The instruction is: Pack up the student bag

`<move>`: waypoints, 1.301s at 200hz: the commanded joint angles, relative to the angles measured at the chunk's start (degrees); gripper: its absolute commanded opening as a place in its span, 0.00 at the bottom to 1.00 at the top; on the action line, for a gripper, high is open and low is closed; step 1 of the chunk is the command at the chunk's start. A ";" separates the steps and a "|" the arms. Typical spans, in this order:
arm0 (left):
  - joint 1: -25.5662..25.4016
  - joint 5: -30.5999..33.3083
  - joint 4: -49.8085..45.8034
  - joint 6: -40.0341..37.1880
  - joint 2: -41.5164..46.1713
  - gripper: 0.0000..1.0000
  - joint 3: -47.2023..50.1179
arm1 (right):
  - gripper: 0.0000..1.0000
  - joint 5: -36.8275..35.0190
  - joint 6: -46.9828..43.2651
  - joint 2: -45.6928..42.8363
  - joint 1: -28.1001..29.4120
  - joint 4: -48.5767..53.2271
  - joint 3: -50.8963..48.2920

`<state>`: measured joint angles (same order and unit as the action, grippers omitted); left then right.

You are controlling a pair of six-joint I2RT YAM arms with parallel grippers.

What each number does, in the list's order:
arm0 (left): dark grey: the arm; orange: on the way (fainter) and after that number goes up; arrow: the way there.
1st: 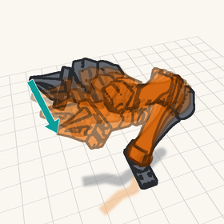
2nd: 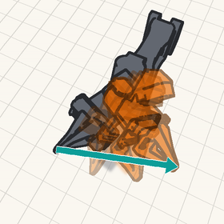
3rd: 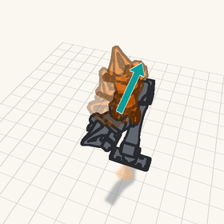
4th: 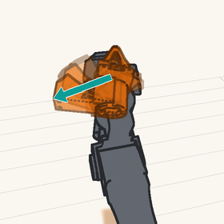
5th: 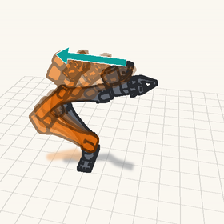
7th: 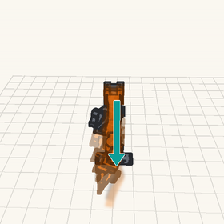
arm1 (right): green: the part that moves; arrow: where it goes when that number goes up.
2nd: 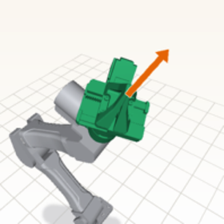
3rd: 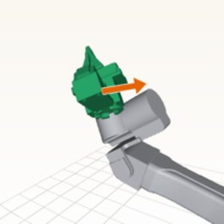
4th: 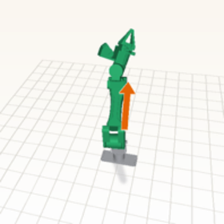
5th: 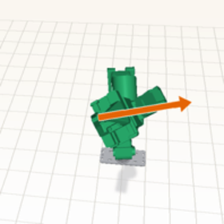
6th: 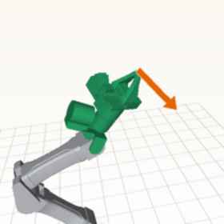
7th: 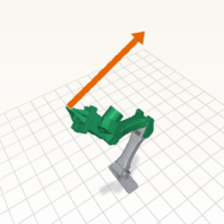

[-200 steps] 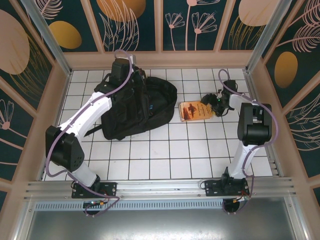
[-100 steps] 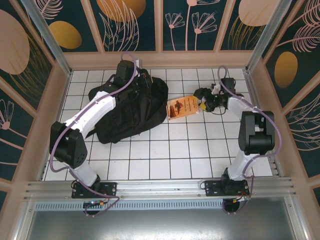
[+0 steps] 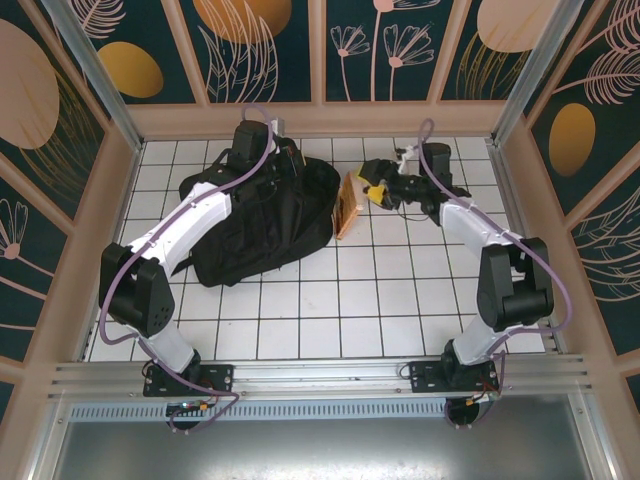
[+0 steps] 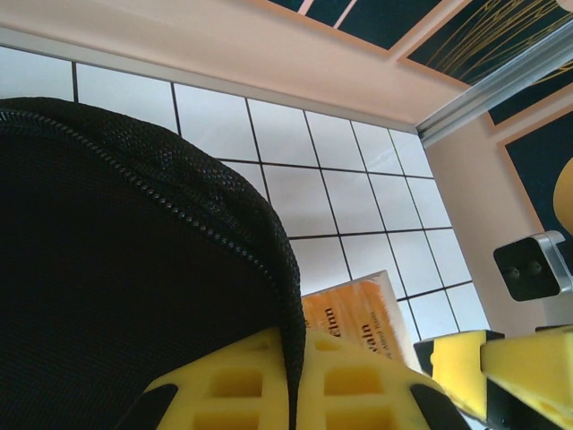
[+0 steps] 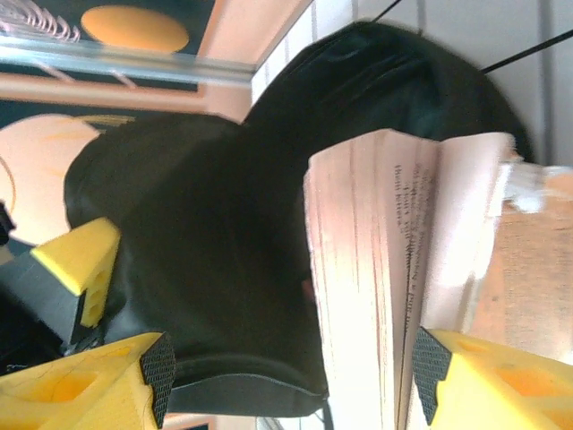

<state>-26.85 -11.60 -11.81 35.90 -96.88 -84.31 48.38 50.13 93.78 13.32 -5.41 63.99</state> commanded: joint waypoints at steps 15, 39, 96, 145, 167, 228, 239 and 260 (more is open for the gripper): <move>-0.61 -2.64 2.50 -0.04 2.20 0.00 -0.17 | 0.74 3.05 3.39 3.75 2.31 -10.04 1.26; -0.66 -2.48 2.53 -0.13 2.53 0.00 -0.05 | 0.74 2.80 1.50 6.20 2.15 -9.08 1.67; -0.66 -3.28 2.94 -0.17 2.15 0.00 -0.05 | 0.82 -4.90 -10.57 6.83 0.98 3.91 2.26; -0.66 -6.55 3.78 1.34 0.56 0.00 -1.28 | 0.92 -8.04 -13.65 6.25 2.72 8.55 4.82; -0.66 -6.10 3.57 1.18 0.87 0.00 -1.14 | 0.92 -13.32 -15.99 5.08 2.79 14.09 5.97; -0.66 -5.19 2.85 0.33 1.86 0.00 -0.92 | 0.88 -20.15 -17.61 -0.57 0.66 20.26 1.00; -0.65 -5.02 2.68 0.25 1.96 0.00 -0.98 | 0.87 -19.41 -17.54 -2.23 0.06 19.79 -0.41; -0.66 -5.00 2.59 0.14 1.97 0.00 -1.05 | 0.81 -17.45 -16.77 -4.55 -1.24 18.48 -3.18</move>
<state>-26.96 -15.64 -11.77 36.49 -96.71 -84.31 30.20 33.63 93.12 13.52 12.64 63.90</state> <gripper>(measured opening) 0.072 0.835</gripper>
